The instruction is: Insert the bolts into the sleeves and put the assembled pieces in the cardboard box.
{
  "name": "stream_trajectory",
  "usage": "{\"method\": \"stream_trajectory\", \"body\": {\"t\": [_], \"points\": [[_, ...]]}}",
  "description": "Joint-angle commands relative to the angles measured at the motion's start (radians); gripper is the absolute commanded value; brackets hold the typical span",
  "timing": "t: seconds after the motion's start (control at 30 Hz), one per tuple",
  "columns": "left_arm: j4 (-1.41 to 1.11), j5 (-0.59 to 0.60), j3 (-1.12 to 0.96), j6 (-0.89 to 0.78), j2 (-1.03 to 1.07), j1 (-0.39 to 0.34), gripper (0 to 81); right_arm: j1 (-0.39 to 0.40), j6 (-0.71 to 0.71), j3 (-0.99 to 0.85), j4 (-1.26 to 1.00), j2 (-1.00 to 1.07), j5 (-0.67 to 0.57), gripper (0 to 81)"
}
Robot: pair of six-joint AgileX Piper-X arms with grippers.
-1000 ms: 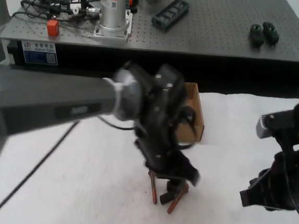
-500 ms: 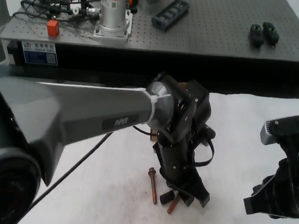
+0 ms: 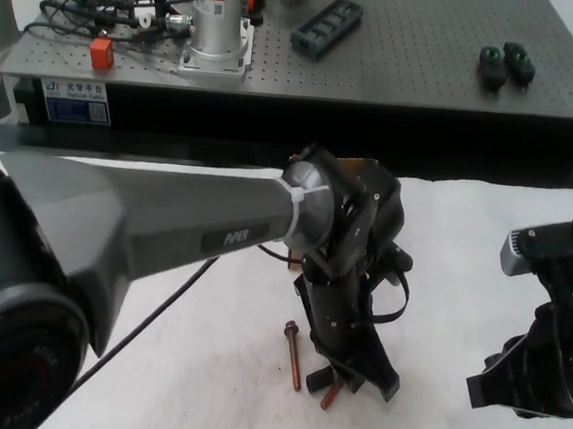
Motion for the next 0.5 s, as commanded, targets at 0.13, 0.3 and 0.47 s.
{"method": "stream_trajectory", "body": {"t": [0.13, 0.3, 0.47], "points": [[0.01, -0.02, -0.022, 0.014, 0.016, -0.004, 12.0, -0.006, 0.01, -0.003, -0.003, -0.012, -0.009, 2.7], [0.047, -0.015, -0.079, -0.017, -0.027, -0.002, 0.3, -0.006, 0.033, -0.003, -0.103, -0.083, -0.097, 2.7], [-0.044, 0.035, 0.019, -0.094, -0.228, 0.056, 0.6, -0.006, 0.053, 0.001, -0.126, -0.158, -0.178, 2.7]]}}
